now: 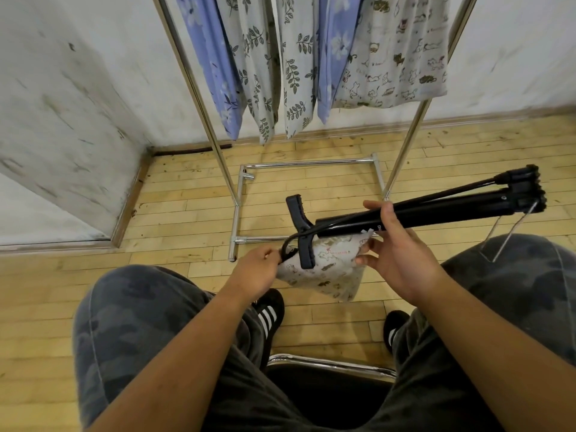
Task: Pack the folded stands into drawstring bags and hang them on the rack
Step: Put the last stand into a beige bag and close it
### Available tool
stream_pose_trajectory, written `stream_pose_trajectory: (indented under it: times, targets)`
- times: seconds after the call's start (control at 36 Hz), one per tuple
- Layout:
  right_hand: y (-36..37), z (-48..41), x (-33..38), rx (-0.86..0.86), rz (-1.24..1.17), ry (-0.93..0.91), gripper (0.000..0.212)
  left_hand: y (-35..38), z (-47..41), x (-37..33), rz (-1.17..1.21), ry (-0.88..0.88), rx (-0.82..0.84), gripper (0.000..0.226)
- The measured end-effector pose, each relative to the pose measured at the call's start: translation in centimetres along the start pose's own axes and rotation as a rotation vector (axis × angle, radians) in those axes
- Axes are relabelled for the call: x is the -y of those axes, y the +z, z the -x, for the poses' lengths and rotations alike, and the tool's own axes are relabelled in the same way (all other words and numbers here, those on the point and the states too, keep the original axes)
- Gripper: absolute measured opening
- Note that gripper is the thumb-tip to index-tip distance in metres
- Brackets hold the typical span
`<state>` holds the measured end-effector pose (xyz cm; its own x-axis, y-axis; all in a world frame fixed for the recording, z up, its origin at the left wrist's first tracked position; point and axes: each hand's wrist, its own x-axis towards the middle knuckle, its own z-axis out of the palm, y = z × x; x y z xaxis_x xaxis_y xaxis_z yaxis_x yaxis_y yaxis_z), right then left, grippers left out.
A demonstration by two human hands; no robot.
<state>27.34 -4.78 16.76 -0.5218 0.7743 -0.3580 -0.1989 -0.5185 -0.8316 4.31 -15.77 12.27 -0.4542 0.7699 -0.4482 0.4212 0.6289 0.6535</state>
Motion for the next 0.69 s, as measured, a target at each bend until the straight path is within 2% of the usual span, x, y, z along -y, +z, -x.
stream_pose_trajectory:
  times: [0.11,0.25,0.33,0.44,0.56,0.69]
  targets:
    - [0.0,0.0,0.1,-0.051,-0.039,-0.022,0.051,0.2,0.3,-0.1,-0.031,0.073,0.046,0.012]
    - [0.1,0.0,0.3,-0.077,-0.031,-0.029,0.050,0.7,0.2,0.8,-0.202,0.258,0.087,0.027]
    - [0.2,0.0,0.3,-0.069,-0.055,-0.029,0.048,0.9,0.1,1.0,-0.203,0.336,0.112,0.017]
    - [0.2,0.0,0.4,-0.071,-0.070,-0.032,0.047,1.0,0.3,0.8,-0.171,0.336,0.146,0.035]
    - [0.1,-0.1,0.4,-0.082,-0.098,-0.018,0.053,1.0,0.3,0.2,-0.134,0.282,0.095,0.052]
    - [0.1,0.0,0.2,-0.052,0.015,-0.028,0.050,0.9,0.1,0.5,-0.174,0.278,-0.005,0.046]
